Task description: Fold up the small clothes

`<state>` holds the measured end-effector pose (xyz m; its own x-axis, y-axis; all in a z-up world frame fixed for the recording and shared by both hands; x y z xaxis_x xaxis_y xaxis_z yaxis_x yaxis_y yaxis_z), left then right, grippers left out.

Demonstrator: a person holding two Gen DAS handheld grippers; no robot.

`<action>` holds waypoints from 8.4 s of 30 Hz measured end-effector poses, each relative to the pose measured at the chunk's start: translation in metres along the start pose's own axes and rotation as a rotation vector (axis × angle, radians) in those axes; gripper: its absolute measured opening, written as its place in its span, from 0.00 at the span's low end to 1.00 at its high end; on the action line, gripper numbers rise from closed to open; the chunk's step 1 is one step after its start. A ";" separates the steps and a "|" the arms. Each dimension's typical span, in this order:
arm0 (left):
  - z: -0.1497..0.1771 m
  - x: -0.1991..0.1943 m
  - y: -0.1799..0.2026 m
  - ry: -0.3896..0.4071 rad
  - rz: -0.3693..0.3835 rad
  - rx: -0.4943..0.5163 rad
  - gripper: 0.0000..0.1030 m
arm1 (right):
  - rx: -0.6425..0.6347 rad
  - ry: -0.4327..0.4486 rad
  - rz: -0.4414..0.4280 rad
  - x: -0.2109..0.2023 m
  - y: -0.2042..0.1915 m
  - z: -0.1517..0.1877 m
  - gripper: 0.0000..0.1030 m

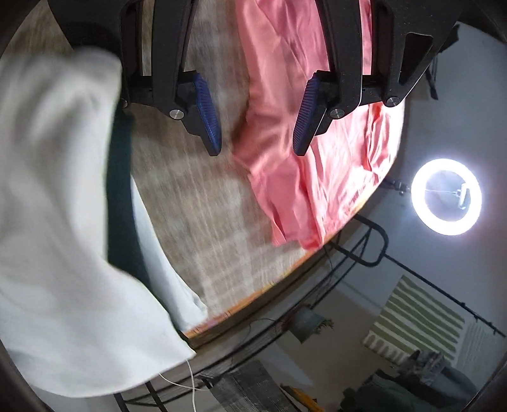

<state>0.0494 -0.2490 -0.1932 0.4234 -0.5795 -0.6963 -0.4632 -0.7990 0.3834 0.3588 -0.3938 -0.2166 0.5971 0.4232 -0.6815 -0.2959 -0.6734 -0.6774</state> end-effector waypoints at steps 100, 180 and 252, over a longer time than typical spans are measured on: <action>0.060 -0.182 -0.211 0.047 -0.246 -0.238 0.31 | -0.285 -0.304 0.090 -0.139 -0.023 0.296 0.37; 0.056 -0.131 -0.205 -0.077 -0.037 -0.371 0.02 | -0.253 -0.418 -0.150 -0.153 -0.028 0.368 0.02; -0.113 0.002 -0.281 -0.193 -0.323 0.086 0.24 | -0.640 -0.118 0.206 -0.014 -0.083 0.195 0.25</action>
<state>0.2683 -0.0435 -0.2334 0.4078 -0.2530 -0.8773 -0.3970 -0.9144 0.0791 0.2297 -0.2259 -0.2054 0.4800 0.2869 -0.8290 0.1264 -0.9578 -0.2583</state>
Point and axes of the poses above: each gripper's, at about its wrist camera, not at the fingertips, and x roughly the way its jaws point, y to its right, z to its underside, the point moved 6 cm from there along x, roughly the way its jaws point, and after that the axes turned 8 degrees about x, right-handed, at the moved point
